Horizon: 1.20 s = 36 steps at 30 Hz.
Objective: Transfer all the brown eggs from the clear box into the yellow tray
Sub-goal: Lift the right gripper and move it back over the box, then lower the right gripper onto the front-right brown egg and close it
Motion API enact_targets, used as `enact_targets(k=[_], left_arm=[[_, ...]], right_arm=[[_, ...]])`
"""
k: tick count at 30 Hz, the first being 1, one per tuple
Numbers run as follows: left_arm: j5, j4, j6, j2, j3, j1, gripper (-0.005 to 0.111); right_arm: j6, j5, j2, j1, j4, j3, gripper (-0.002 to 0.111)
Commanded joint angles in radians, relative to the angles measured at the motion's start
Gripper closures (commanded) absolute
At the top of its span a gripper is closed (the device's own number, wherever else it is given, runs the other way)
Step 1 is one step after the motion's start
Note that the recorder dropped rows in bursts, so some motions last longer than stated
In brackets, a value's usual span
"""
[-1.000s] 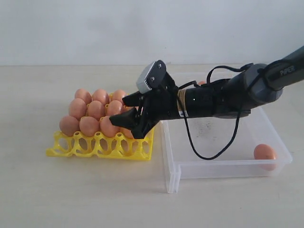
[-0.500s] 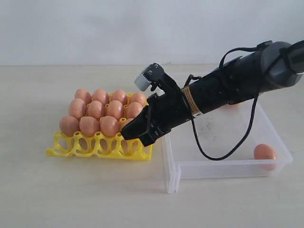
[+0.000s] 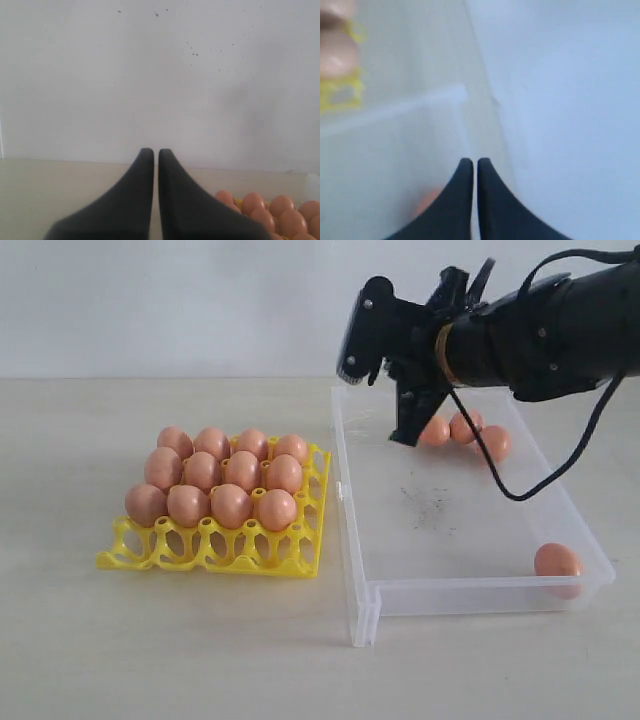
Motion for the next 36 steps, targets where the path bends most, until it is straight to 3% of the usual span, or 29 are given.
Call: enact_targets(k=[1,3,5,9,12,16,20,24,26,30,36], left_arm=[[-0.006,-0.005,0.003,-0.001,-0.003,-0.004,0.103],[-0.006,-0.005,0.003,-0.001,-0.003,-0.004,0.103],[-0.006,-0.005,0.003,-0.001,-0.003,-0.004,0.103],[-0.006,-0.005,0.003,-0.001,-0.003,-0.004,0.103],[-0.006,-0.005,0.003,-0.001,-0.003,-0.004,0.103],[-0.006,-0.005,0.003,-0.001,-0.003,-0.004,0.103],[-0.006,-0.005,0.003,-0.001,-0.003,-0.004,0.103],[-0.006,-0.005,0.003,-0.001,-0.003,-0.004,0.103],[-0.006,-0.005,0.003,-0.001,-0.003,-0.004,0.103],[-0.006,-0.005,0.003,-0.001,-0.003,-0.004,0.103],[-0.006,-0.005,0.003,-0.001,-0.003,-0.004,0.103]], right_arm=[[-0.22,0.441,0.013,0.006,0.006,0.003,0.108],[-0.222,0.551,0.037,-0.023,0.061,-0.026,0.108],[-0.284,0.514,0.047,-0.061,0.262,-0.069,0.108],[-0.686,0.502,0.095,-0.165,0.985,-0.22,0.108],[-1.006,0.706,0.158,-0.245,1.522,-0.364,0.108],[-1.189,0.952,0.241,-0.31,2.022,-0.51,0.108],[-1.176,1.005,0.268,-0.3,2.082,-0.539,0.097],[-1.058,1.077,0.281,-0.284,1.94,-0.539,0.062],[-0.95,1.09,0.282,-0.284,1.865,-0.539,0.052],[-0.836,1.09,0.268,-0.293,1.864,-0.51,0.059],[-0.849,1.09,0.206,-0.283,1.888,-0.341,0.065]])
